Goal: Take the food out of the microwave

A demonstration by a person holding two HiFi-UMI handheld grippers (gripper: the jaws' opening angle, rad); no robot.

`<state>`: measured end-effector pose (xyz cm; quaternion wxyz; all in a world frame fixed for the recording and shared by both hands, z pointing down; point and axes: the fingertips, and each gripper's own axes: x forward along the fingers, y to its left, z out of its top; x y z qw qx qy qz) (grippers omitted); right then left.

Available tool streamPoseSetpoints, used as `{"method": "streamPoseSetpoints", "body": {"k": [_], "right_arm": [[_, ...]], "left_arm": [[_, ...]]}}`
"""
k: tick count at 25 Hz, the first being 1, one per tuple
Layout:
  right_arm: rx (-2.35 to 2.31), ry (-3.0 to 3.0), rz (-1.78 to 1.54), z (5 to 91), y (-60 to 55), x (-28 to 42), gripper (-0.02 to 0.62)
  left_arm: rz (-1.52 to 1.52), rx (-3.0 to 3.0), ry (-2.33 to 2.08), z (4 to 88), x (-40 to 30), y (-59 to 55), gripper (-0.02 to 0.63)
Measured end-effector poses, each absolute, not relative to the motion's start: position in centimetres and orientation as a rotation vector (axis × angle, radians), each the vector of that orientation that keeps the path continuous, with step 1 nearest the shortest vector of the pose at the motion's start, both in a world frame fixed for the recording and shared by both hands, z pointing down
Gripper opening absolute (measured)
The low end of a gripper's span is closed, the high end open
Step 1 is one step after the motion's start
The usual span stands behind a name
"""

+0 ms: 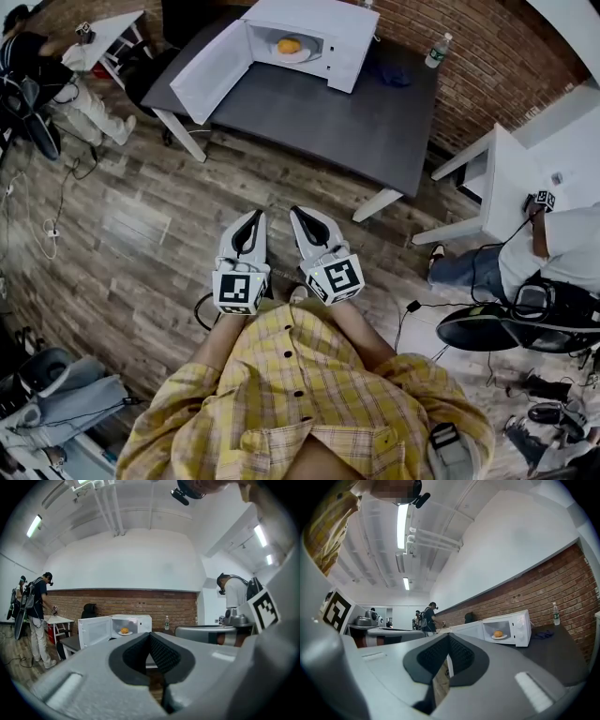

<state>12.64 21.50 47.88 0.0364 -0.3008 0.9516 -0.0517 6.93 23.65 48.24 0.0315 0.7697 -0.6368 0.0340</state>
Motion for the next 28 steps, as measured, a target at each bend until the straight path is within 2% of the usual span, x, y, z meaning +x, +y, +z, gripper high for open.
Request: {"method": "streamPoseSetpoints", "body": {"k": [28], "right_arm": [[-0.966,2.973,-0.154,47.3,-1.6,-2.9,0.003]], "left_arm": [[0.037,2.602,-1.64,47.5,-6.5,0.1,-0.002]]}}
